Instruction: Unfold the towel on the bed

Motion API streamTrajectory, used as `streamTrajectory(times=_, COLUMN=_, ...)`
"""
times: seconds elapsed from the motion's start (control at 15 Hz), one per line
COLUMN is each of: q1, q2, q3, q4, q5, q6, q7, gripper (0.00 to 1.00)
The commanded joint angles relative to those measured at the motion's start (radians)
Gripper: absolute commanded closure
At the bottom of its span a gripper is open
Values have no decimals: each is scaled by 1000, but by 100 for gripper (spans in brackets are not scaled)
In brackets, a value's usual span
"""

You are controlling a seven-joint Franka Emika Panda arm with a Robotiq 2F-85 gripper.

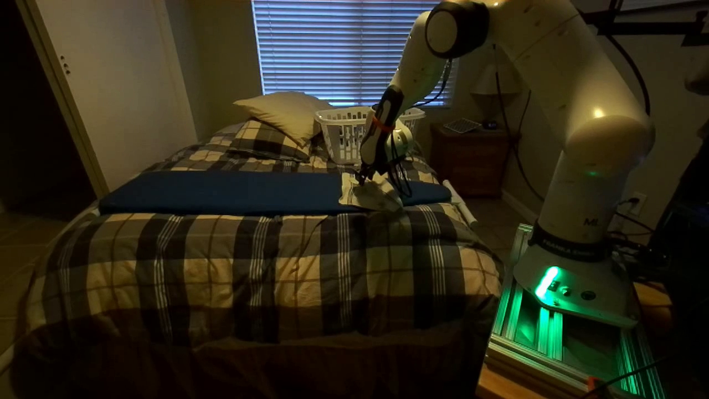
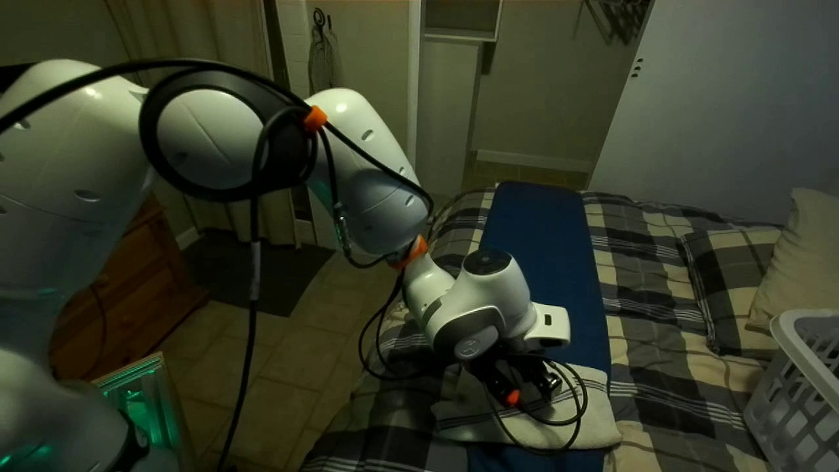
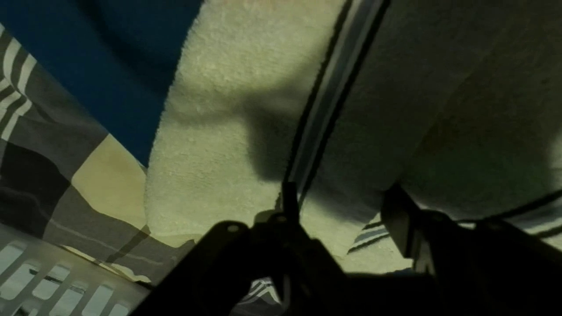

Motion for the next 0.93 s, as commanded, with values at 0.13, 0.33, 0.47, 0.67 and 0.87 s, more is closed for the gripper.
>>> streamTrajectory(times=0.13, q1=39, q2=46, q3=-55, q4=36, q5=-43, q6=16, q7=52, gripper=91)
streamTrajectory(times=0.33, q1=33, q2=45, q3=-81, q4=45, q5=-47, q6=21, q7=49, gripper=96)
streamTrajectory(times=0.47, q1=25, q2=34, q3=-107, q4=45, q5=-47, q6=7, q7=49, gripper=95)
streamTrajectory(times=0.67, q1=27, q2=25, q3=-162, q4=30, q5=-54, q6=0, q7=49, gripper=93)
streamTrajectory(times=0.87, q1=37, q2=21, q3=-217, q4=6, q5=-68, q6=-11, q7=50, gripper=94)
